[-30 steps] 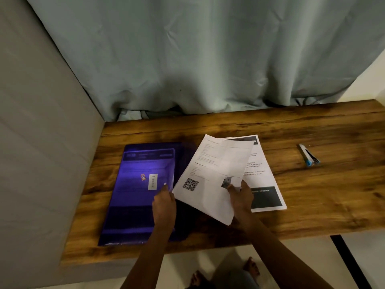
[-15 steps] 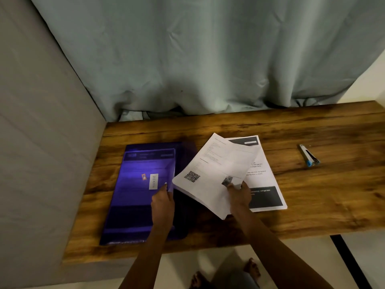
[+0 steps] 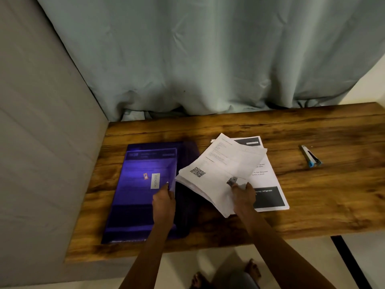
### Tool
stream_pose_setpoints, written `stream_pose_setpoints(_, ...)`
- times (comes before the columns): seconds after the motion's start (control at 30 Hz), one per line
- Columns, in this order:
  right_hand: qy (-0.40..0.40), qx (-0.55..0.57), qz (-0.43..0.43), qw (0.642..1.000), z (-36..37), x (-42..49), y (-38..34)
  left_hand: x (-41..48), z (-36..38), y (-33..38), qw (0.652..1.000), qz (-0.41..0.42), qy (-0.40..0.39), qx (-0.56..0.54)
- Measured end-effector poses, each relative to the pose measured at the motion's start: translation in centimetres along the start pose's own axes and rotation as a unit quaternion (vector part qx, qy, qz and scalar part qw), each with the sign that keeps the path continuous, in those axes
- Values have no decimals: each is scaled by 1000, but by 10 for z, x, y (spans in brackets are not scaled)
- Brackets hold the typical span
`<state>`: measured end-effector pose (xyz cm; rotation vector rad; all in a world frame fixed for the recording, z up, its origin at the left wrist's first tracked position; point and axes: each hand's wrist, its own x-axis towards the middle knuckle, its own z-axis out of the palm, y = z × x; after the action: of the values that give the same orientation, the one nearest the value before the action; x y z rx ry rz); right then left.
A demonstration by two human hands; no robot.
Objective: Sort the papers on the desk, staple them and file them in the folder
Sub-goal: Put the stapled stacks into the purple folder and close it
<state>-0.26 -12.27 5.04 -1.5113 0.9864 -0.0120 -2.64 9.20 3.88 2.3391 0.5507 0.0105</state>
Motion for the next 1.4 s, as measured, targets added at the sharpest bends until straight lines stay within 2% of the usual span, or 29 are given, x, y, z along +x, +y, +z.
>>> stream_pose_setpoints(0.3, -3, -43, -93, 995, 12, -16, 16, -1, -2, 0, 1000, 18, 8, -12)
stream_pose_setpoints(0.53, 2, -136, -197, 971, 9, -23, 17, -3, -7, 3, 1000, 20, 13, 0)
stream_pose_setpoints(0.63, 0, -137, -222, 965, 9, -23, 16, -3, -8, 5, 999, 29, 7, 15)
stream_pose_setpoints(0.87, -17, -133, -232, 964, 14, -37, 25, -4, -8, 10, 998, 36, -11, 49)
stream_pose_setpoints(1.03, -73, -139, -265, 951, 13, -56, 49, -5, -8, 16, 997, 28, -25, 60)
stream_pose_setpoints(1.17, -142, -138, -223, 955, 18, -60, 48, -4, -9, 16, 995, 40, -28, 87)
stream_pose_setpoints(1.27, -169, -139, -179, 959, 17, -58, 41, -5, -9, 16, 993, 40, -32, 102)
stream_pose_setpoints(1.4, -197, -152, -168, 954, 13, -58, 32, -6, -10, 18, 994, 42, -27, 98)
